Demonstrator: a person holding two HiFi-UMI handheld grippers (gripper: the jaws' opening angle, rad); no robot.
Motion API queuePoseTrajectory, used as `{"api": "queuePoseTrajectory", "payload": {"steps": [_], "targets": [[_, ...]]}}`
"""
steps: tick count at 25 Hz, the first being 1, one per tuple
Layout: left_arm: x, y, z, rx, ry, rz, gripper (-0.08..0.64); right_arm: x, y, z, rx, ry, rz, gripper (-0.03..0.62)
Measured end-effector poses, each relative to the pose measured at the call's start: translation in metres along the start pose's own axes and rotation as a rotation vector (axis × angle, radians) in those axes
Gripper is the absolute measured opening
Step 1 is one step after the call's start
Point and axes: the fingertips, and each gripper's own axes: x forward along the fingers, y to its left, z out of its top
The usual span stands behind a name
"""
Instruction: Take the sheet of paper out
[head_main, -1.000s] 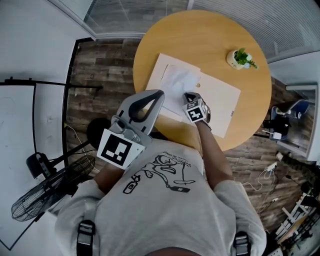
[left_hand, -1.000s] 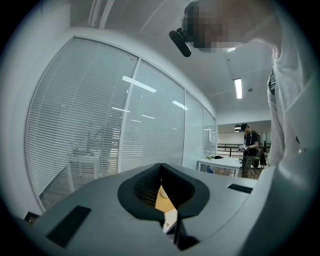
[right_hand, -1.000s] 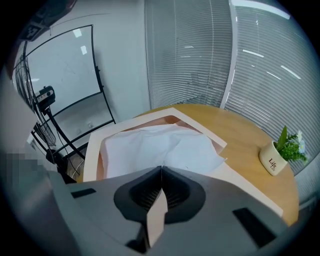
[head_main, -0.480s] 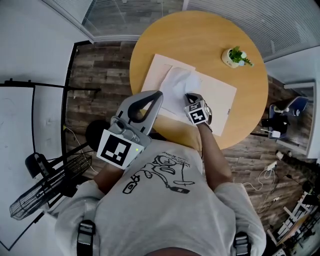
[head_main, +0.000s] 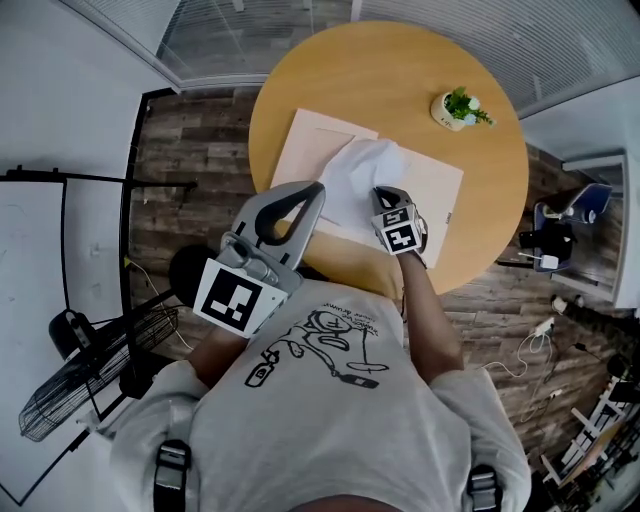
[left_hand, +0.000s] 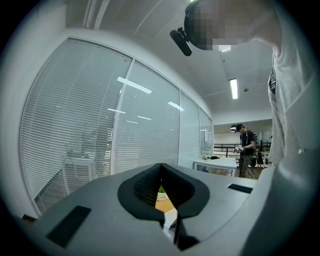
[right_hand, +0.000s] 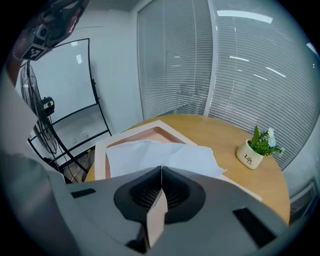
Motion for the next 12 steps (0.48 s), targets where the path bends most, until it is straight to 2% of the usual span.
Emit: {"api": "queuePoseTrajectory", "payload": {"steps": [12], "targets": [[0.01, -0.027, 0.002, 0.005, -0.006, -0.025, 0.02, -0.048, -0.018, 0.003, 0.038, -0.057, -0.046, 0.008]]}}
